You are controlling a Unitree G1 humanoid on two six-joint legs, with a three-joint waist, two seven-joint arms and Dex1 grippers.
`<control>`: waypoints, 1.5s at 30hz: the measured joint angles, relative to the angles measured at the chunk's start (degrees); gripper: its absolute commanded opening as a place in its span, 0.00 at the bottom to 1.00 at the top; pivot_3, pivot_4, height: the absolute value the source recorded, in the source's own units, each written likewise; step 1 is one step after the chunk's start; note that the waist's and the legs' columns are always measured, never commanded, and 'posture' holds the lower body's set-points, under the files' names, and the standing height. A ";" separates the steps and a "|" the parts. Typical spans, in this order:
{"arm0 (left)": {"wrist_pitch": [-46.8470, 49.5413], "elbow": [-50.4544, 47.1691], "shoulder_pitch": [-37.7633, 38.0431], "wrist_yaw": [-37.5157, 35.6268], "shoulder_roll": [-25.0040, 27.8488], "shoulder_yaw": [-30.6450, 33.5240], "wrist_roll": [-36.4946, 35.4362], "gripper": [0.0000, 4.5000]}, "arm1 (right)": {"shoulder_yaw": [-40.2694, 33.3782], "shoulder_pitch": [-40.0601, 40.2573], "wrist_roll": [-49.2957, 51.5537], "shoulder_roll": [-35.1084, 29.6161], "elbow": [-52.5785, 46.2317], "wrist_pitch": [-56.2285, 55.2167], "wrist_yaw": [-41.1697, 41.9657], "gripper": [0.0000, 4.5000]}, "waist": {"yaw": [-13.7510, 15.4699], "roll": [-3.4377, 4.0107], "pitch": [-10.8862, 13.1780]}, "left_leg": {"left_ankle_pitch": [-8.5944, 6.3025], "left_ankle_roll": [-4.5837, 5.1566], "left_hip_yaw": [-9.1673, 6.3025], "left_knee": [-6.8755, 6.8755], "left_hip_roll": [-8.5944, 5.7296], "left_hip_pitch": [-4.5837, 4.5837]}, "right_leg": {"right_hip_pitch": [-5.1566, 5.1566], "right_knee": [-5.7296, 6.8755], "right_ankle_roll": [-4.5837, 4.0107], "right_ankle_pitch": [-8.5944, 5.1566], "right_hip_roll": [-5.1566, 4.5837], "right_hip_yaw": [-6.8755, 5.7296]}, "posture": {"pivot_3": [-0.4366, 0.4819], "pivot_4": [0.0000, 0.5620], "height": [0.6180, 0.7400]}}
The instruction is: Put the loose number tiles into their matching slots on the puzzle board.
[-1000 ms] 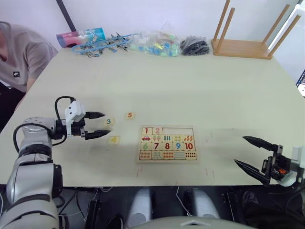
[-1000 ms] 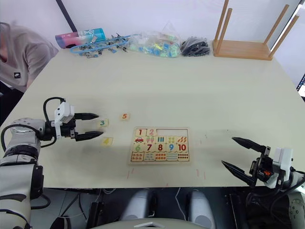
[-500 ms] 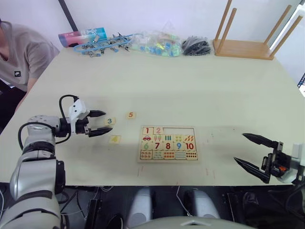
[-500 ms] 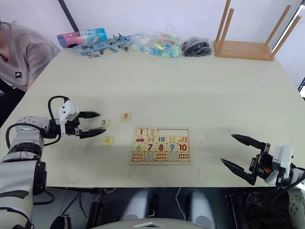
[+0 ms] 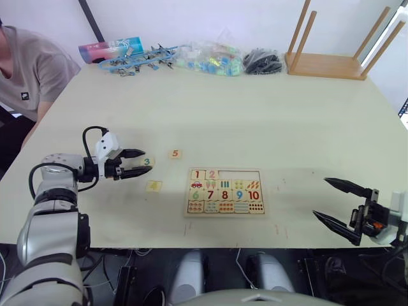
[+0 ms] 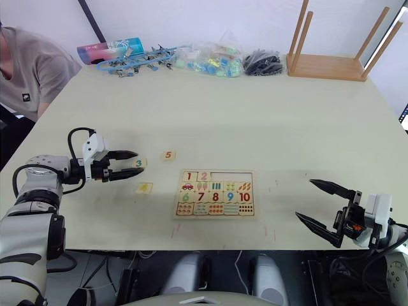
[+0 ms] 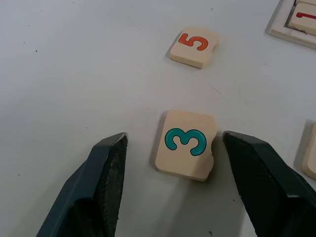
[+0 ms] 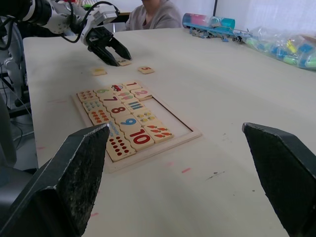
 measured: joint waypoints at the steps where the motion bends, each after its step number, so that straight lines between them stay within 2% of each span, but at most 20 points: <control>1: -0.04 0.00 0.00 -0.16 0.01 0.00 0.01 0.73 | 0.00 0.00 -0.01 0.00 0.00 -0.02 0.00 1.00 | 0.00 0.00 0.00 | 0.00 0.00 0.00 0.00 0.00 0.00 | 0.00 0.00 0.00 0.00 0.00 0.00 | 0.48 0.27 0.98; 19: -0.66 -0.03 0.76 -1.93 0.52 0.59 0.00 0.73 | 0.03 -0.67 -0.13 0.00 0.15 -0.09 0.24 1.00 | -0.15 0.02 -0.01 | 0.00 0.00 0.02 0.00 0.01 0.02 | 0.00 0.01 0.00 0.00 0.01 0.01 | 0.48 0.27 0.98; 29: -0.75 -0.05 1.57 -6.23 0.52 1.57 -0.66 0.73 | 0.09 -1.03 -0.50 0.00 0.37 -0.10 0.25 1.00 | -0.11 0.02 -0.01 | 0.00 0.00 0.03 0.00 0.01 0.02 | 0.00 0.01 0.00 0.00 0.01 0.01 | 0.48 0.27 0.98; 45: -0.77 -0.08 1.67 -4.97 0.40 2.08 -0.62 0.73 | 0.44 -1.15 -0.78 0.01 1.44 -0.31 0.28 1.00 | -0.11 0.02 -0.02 | 0.00 0.00 0.02 0.00 0.01 0.03 | 0.00 0.04 0.00 0.00 0.01 0.01 | 0.48 0.27 0.98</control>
